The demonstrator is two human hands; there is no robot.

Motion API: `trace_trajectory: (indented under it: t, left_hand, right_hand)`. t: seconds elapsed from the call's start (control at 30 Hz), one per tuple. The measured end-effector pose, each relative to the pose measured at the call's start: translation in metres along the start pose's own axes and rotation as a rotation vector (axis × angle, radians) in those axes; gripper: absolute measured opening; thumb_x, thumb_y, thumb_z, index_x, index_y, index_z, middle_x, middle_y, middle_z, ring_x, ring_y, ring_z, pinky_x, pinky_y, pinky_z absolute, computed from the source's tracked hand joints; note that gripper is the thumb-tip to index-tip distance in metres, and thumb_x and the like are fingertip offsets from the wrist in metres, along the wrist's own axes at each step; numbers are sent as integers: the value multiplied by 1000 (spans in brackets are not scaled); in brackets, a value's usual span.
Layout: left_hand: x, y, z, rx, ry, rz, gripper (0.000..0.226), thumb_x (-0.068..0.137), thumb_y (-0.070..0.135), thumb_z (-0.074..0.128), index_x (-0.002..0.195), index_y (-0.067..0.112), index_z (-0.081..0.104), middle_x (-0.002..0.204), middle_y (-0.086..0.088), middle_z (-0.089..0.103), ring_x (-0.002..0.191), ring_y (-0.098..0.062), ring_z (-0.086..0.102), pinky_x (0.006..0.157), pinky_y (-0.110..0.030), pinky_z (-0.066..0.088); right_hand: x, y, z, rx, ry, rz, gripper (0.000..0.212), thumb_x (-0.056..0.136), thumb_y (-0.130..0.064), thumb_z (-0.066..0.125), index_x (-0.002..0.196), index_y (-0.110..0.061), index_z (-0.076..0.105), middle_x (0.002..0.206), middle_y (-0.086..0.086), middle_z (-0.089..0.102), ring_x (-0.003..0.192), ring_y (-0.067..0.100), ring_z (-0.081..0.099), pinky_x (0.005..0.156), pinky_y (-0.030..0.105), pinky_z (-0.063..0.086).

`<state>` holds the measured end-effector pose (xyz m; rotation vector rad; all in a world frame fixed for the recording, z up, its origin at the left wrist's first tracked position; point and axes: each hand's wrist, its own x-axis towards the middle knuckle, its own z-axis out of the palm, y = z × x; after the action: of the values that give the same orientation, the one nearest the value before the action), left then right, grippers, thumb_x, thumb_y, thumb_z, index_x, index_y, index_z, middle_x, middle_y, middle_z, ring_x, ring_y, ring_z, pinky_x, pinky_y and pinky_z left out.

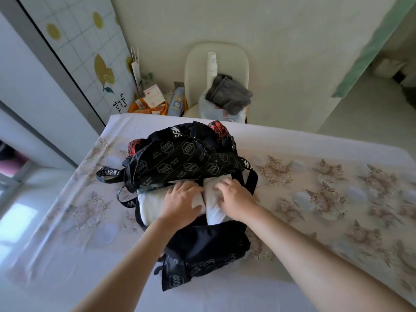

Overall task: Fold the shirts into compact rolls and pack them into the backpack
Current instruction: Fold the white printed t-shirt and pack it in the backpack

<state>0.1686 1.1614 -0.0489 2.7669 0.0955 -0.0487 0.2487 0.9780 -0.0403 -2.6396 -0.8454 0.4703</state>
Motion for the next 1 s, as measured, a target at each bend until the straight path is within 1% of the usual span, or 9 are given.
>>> trace_trajectory:
  t: [0.1, 0.23, 0.4, 0.47, 0.57, 0.67, 0.73, 0.83, 1.0]
  left_hand:
    - [-21, -32, -19, 366, -189, -168, 98, 67, 64, 63, 151, 39, 19, 149, 4, 25, 137, -24, 24, 113, -45, 22]
    - [-30, -56, -8, 449, -254, -142, 102, 82, 47, 64, 152, 44, -11, 160, -2, 7, 145, -31, 10, 115, -61, 12]
    - [-11, -78, -4, 334, -217, 42, 97, 73, 44, 75, 150, 51, 18, 159, 4, 26, 142, -33, 25, 113, -58, 17]
    - [-4, -74, -6, 374, -252, 57, 94, 77, 47, 69, 151, 53, 10, 161, 6, 15, 143, -32, 20, 114, -56, 12]
    - [-6, -68, -8, 337, -296, 8, 91, 79, 44, 57, 151, 53, 2, 161, 9, 3, 145, -30, 7, 116, -53, 1]
    - [-26, -71, -11, 203, -128, -33, 77, 79, 54, 42, 153, 42, 23, 158, 7, 19, 144, -28, 16, 119, -48, 3]
    - [-46, -79, -9, 167, 34, -89, 68, 85, 55, 35, 150, 33, 35, 150, 0, 33, 140, -30, 27, 118, -47, 18]
    - [-65, -95, -4, 140, -40, -140, 68, 92, 54, 31, 156, 35, 16, 158, -4, 18, 148, -31, 9, 121, -47, 16]
    - [-62, -87, -18, 67, -100, -196, 69, 95, 51, 46, 155, 36, 16, 161, -2, 12, 150, -26, 2, 121, -45, 8]
  right_hand:
    - [19, -12, 23, -122, -115, 70, 92, 79, -48, 65, 154, -21, 19, 158, 8, 16, 149, 30, 12, 108, 53, 39]
    - [31, -12, 35, -196, -309, 35, 121, 69, -45, 75, 156, -28, -6, 163, 5, -10, 151, 32, -11, 113, 68, 22]
    - [28, 3, 42, -252, -255, -76, 115, 71, -46, 68, 156, -27, -6, 164, 5, -4, 152, 29, -6, 113, 62, 25]
    - [27, -1, 40, -265, -255, -14, 108, 70, -50, 60, 156, -28, -2, 163, 4, 0, 152, 29, -3, 111, 63, 24]
    - [26, -25, 40, -321, -2, 29, 70, 79, -43, 49, 143, -18, 38, 142, 12, 42, 135, 34, 37, 101, 53, 37]
    - [23, -51, 49, -240, 290, -101, 49, 86, -35, 35, 124, -12, 58, 121, 11, 58, 113, 34, 56, 89, 45, 48]
    - [20, -60, 58, -205, 121, -164, 58, 95, -41, 37, 146, -15, 39, 150, 12, 39, 138, 33, 37, 109, 46, 37]
    - [15, -63, 68, -149, -159, -83, 76, 100, -55, 35, 159, -23, 0, 167, 4, -8, 153, 25, -6, 124, 46, 3]
    - [16, -78, 50, -57, -198, -4, 70, 100, -52, 39, 159, -25, 11, 167, -1, -2, 154, 20, -2, 124, 45, 4]
